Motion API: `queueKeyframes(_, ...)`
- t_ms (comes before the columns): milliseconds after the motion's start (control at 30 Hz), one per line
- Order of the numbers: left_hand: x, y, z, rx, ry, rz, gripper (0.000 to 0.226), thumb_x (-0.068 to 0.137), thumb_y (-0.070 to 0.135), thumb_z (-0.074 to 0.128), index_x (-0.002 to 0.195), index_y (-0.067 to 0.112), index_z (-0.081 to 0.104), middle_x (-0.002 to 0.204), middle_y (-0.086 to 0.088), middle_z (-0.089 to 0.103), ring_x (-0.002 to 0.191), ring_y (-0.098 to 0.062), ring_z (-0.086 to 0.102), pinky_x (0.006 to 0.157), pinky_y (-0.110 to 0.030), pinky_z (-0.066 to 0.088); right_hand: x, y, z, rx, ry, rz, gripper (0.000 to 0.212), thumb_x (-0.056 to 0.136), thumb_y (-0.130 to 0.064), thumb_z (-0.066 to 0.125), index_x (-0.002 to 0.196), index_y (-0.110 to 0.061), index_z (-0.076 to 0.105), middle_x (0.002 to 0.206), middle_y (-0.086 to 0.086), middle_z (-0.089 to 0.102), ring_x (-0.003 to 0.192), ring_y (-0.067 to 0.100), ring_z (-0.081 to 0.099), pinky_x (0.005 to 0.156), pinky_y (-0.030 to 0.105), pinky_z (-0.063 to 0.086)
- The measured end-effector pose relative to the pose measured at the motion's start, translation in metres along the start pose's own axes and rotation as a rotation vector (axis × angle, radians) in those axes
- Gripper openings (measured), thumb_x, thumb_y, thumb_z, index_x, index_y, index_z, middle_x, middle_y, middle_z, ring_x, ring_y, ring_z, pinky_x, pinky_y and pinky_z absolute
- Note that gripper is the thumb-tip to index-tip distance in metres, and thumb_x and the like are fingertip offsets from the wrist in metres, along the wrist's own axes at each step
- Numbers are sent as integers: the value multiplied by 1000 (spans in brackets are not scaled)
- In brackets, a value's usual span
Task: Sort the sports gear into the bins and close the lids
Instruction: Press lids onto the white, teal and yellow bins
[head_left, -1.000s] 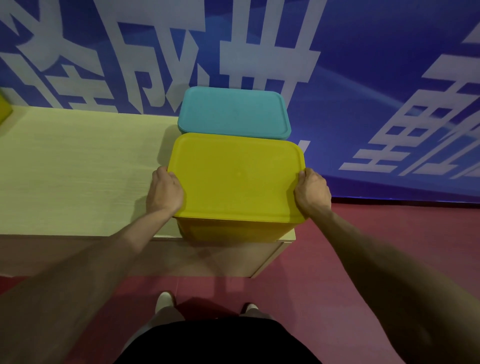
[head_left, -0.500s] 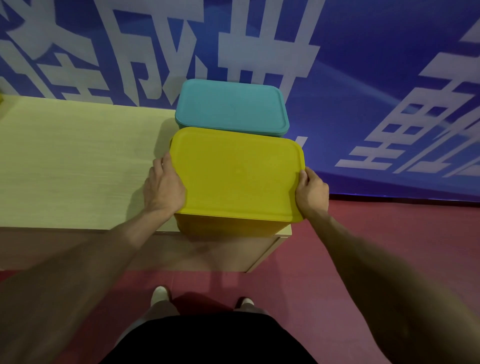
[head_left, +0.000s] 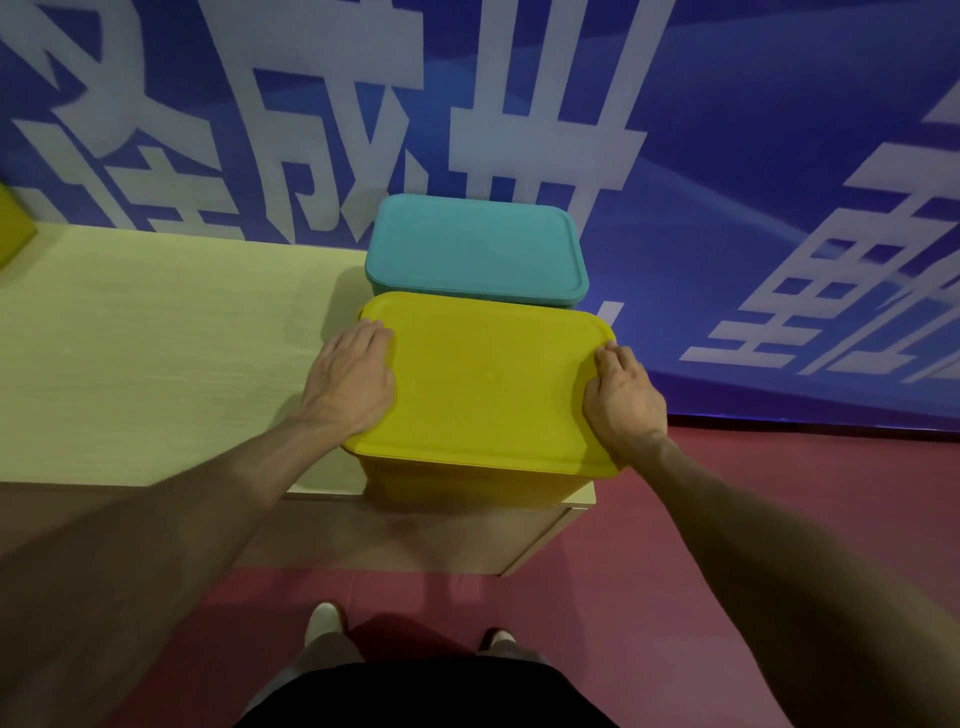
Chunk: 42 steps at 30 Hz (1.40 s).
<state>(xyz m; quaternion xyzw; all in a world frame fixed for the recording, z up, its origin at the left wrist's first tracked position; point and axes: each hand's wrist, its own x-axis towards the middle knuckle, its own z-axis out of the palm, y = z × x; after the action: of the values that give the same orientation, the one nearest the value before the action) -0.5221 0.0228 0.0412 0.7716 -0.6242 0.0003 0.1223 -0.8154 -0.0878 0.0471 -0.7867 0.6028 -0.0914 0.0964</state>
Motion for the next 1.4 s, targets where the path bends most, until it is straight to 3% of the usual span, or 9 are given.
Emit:
queueKeyframes(100, 13, -1, -2, 2, -67, -8, 39, 95, 18, 40, 132, 9, 46, 127, -11, 55, 118, -27, 48, 105, -38, 30, 14, -7, -5, -30, 83, -33, 25, 96, -22, 37, 111, -4, 48, 115, 10, 47, 105, 29, 49, 74, 44, 50)
queueKeyframes(233, 18, 0, 8, 0, -13, -59, 37, 96, 22, 39, 128, 8, 48, 121, -12, 51, 111, -27, 47, 98, -41, 35, 16, -12, 8, 31, 122, 21, 19, 97, -20, 36, 108, -6, 41, 116, 14, 39, 101, 31, 44, 65, 42, 47)
queueKeyframes(500, 13, 8, 5, -114, 40, -278, 44, 99, 30, 33, 138, 10, 37, 130, -13, 49, 119, -29, 43, 96, -44, 30, 19, -1, 17, 164, 142, 64, 37, 98, -27, 35, 129, -6, 32, 124, 16, 33, 82, 33, 52, 60, 39, 44)
queueKeyframes(700, 27, 6, -1, -517, 41, -585, 49, 94, 23, 49, 140, 11, 36, 137, -15, 45, 129, -34, 37, 107, -47, 28, 22, -7, 17, 219, 110, 65, 44, 100, -28, 34, 137, -4, 29, 128, 17, 36, 92, 35, 56, 69, 41, 47)
queueKeyframes(833, 28, -11, 3, -772, 38, -618, 51, 92, 13, 54, 141, 15, 39, 131, -12, 50, 123, -30, 46, 106, -49, 38, 24, -8, 16, 219, 76, 79, 45, 101, -27, 32, 140, -5, 28, 132, 17, 36, 96, 36, 56, 70, 37, 43)
queueKeyframes(1000, 24, -11, 5, -678, 109, -534, 42, 96, 0, 36, 135, 13, 47, 125, -13, 48, 124, -28, 41, 107, -38, 38, 24, -12, 15, 194, 65, 90, 44, 101, -28, 32, 141, -8, 27, 134, 16, 35, 97, 36, 57, 73, 42, 46)
queueKeyframes(1200, -4, -13, 4, -600, 98, -575, 38, 98, 36, 44, 125, 10, 51, 124, -10, 47, 112, -25, 51, 93, -37, 43, 24, -12, 15, 207, 74, 96, 44, 102, -28, 32, 140, -9, 27, 135, 16, 35, 99, 37, 57, 80, 48, 48)
queueKeyframes(1300, -8, -12, 6, -579, 54, -630, 41, 96, 42, 44, 120, 9, 50, 117, -11, 58, 103, -27, 56, 82, -35, 42, 27, -15, 15, 228, 84, 124, 42, 102, -26, 32, 140, -9, 28, 134, 16, 35, 99, 38, 57, 81, 48, 47)
queueKeyframes(1400, -9, -11, 0, -511, -13, -610, 43, 95, 39, 47, 126, 10, 49, 123, -11, 56, 110, -29, 55, 88, -38, 44, 28, -17, 13, 252, 87, 161, 42, 102, -24, 33, 140, -8, 29, 136, 17, 35, 102, 39, 57, 80, 46, 46)
